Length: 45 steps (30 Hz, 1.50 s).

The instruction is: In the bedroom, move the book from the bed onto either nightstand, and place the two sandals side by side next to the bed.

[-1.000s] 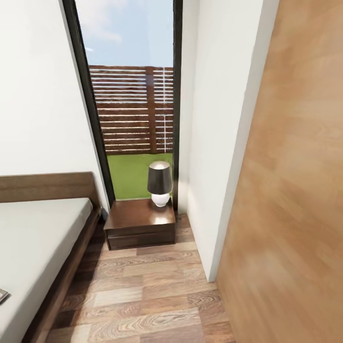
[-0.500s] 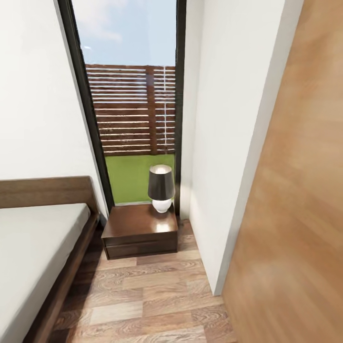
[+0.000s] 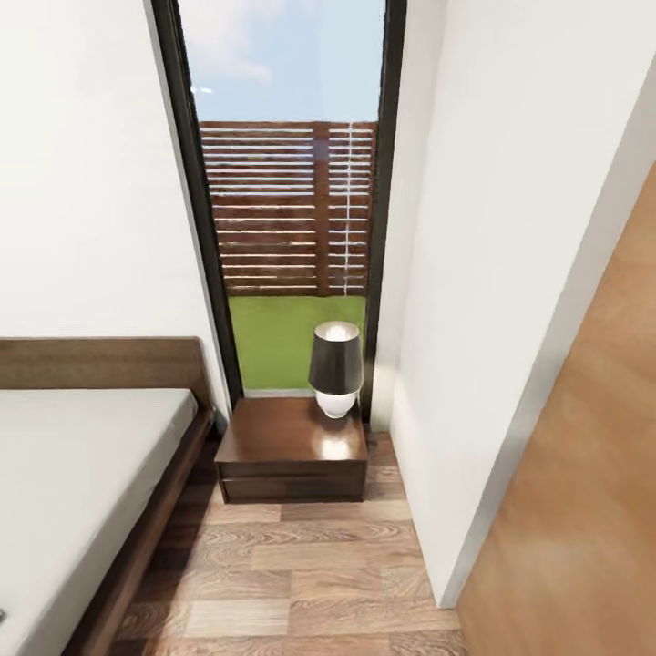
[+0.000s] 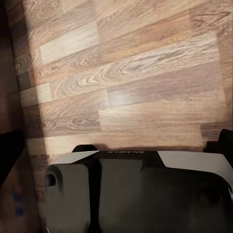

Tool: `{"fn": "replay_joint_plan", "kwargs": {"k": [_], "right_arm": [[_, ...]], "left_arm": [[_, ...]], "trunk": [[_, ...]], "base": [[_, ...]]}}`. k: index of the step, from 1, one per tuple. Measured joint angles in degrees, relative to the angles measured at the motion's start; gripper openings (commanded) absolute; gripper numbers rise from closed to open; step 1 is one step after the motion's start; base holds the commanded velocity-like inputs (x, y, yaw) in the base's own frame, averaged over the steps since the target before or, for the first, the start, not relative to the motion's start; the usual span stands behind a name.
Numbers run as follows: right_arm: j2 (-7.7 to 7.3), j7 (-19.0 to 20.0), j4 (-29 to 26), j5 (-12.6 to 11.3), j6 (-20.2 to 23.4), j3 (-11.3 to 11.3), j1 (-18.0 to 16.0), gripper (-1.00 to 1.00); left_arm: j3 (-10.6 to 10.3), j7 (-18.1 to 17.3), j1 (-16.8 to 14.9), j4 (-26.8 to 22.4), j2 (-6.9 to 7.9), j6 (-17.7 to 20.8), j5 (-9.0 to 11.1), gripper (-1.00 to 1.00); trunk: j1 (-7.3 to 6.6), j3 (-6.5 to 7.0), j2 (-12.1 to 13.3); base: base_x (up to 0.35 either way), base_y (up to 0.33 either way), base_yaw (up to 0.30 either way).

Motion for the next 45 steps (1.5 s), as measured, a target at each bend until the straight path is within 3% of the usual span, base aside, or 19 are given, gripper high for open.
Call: {"fn": "replay_joint_plan", "kwargs": {"k": [45], "right_arm": [[0.0,0.01,-0.01,0.01,-0.02,-0.02,0.02,1.0]], "left_arm": [[-0.08,-0.01,-0.02,0.01,0.0,0.0,-0.08,1.0]], "trunk": [[0.01,0.0,0.0]], "base": [[0.26,0.0,0.004]]}}
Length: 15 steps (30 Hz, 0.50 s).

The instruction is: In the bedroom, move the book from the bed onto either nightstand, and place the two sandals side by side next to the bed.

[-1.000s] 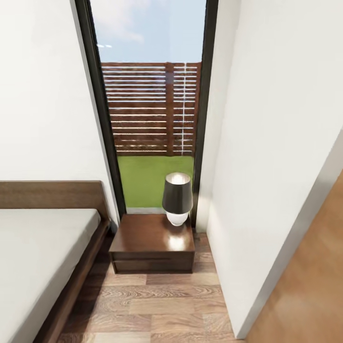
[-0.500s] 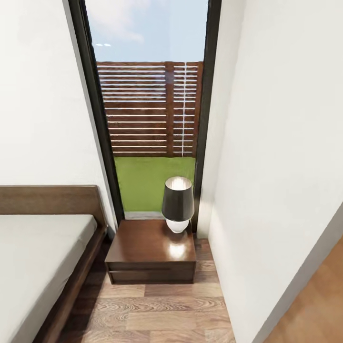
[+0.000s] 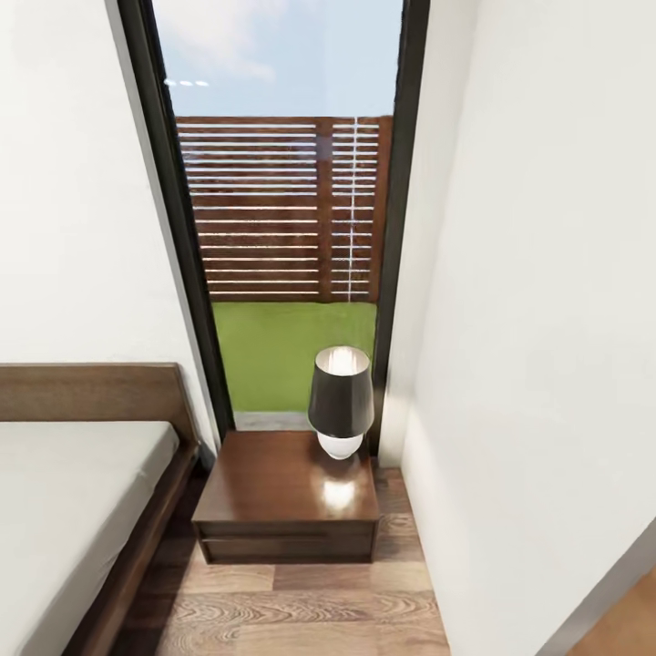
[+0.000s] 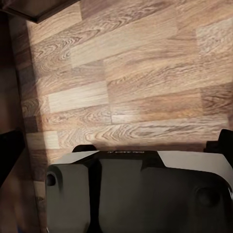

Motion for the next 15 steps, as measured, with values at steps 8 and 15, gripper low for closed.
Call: {"fn": "replay_joint_plan", "kwargs": {"k": [8,15], "right_arm": [[0.0,0.0,0.02,-0.01,-0.02,0.01,-0.02,1.0],[0.01,-0.01,0.02,-0.01,-0.04,0.03,-0.03,1.0]], "left_arm": [[0.0,0.0,0.01,-0.01,0.0,0.0,0.0,1.0],[0.0,0.0,0.02,0.06,0.0,0.0,-0.07,1.0]], "trunk": [[0.0,0.0,0.0],[0.0,0.0,0.0]], "base": [[0.241,0.0,0.041],[0.241,0.0,0.176]]}}
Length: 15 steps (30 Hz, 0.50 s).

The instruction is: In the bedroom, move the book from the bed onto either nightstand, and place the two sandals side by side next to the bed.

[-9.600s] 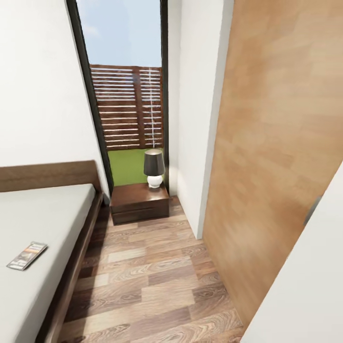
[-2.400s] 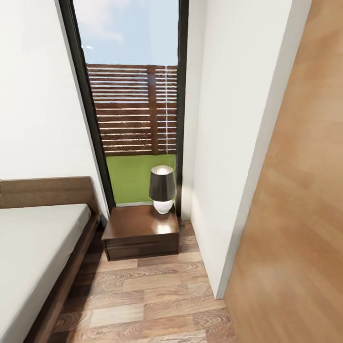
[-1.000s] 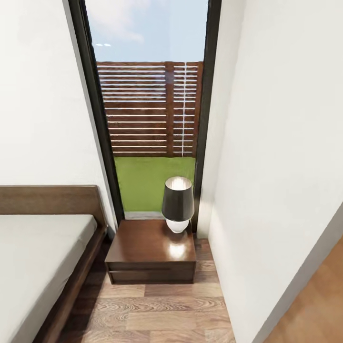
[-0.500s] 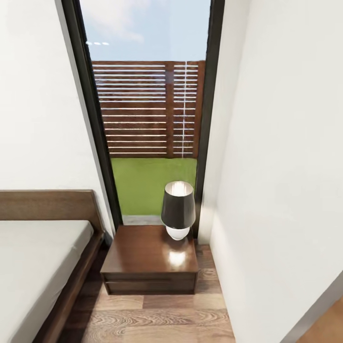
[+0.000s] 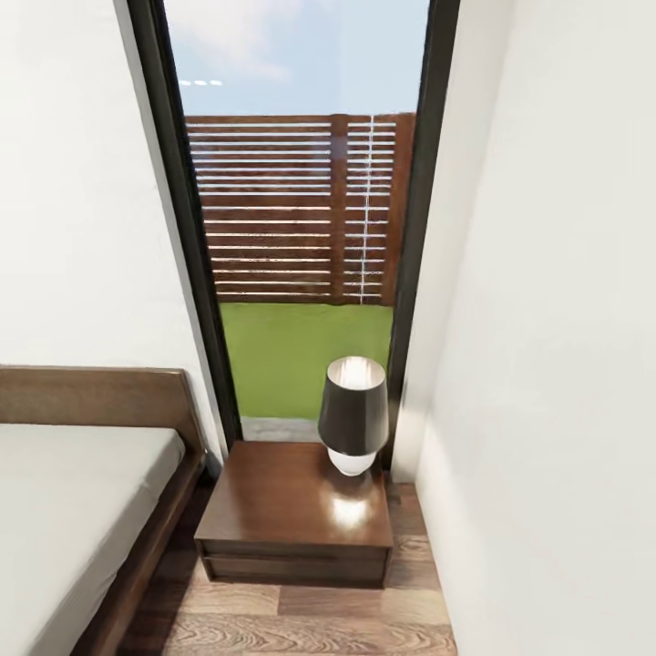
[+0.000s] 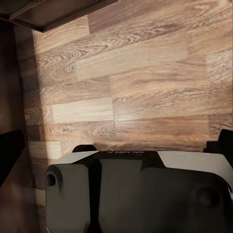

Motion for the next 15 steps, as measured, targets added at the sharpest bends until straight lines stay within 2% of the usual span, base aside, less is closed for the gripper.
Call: {"fn": "replay_joint_plan", "kwargs": {"k": [15], "right_arm": [[0.0,0.0,0.0,0.0,-0.01,0.01,0.0,1.0]], "left_arm": [[0.0,0.0,0.0,0.53,0.0,0.0,-0.01,1.0]], "trunk": [[0.0,0.0,0.0]], "base": [[0.237,0.0,0.285]]}}
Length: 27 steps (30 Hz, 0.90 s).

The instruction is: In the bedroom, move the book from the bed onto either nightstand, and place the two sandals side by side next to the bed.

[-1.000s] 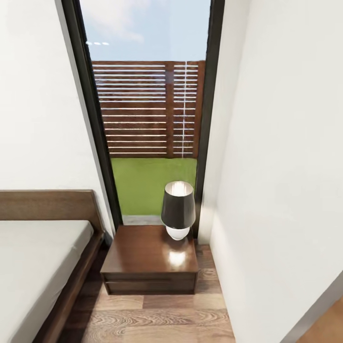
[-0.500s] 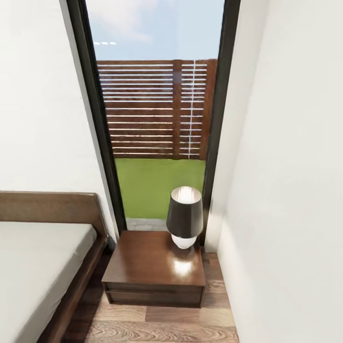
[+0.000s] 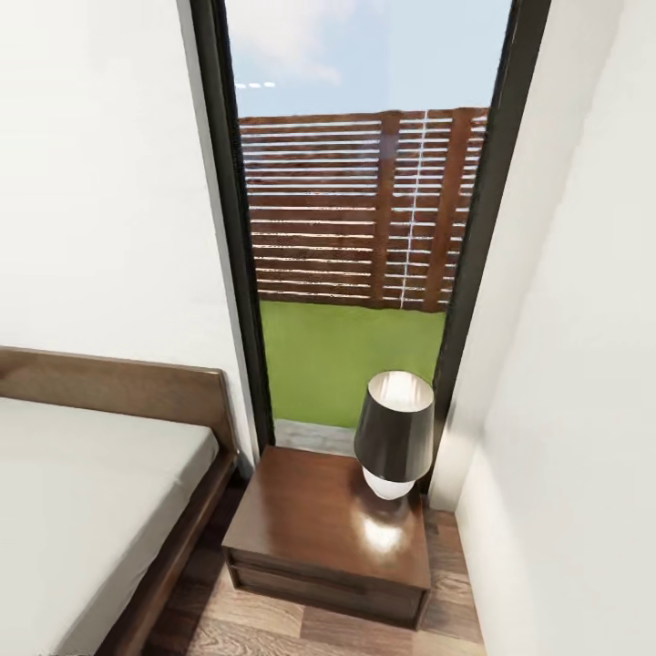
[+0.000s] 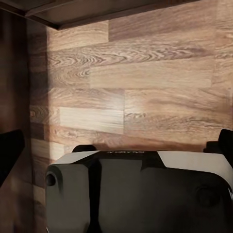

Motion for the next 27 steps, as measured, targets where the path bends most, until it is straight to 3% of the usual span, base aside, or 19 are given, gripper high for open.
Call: {"fn": "replay_joint_plan", "kwargs": {"k": [17,27], "right_arm": [[0.0,-0.08,0.0,0.0,0.0,-0.01,0.0,1.0],[0.0,-0.09,-0.01,0.0,-0.02,0.0,0.0,1.0]], "left_arm": [[-0.01,-0.01,0.01,-0.01,0.0,0.0,0.0,1.0],[-0.01,-0.01,0.0,0.01,-0.74,0.0,-0.07,1.0]], "trunk": [[0.02,0.0,0.0],[0.0,0.0,0.0]], "base": [[0.027,-0.004,0.293],[0.178,-0.16,0.293]]}}
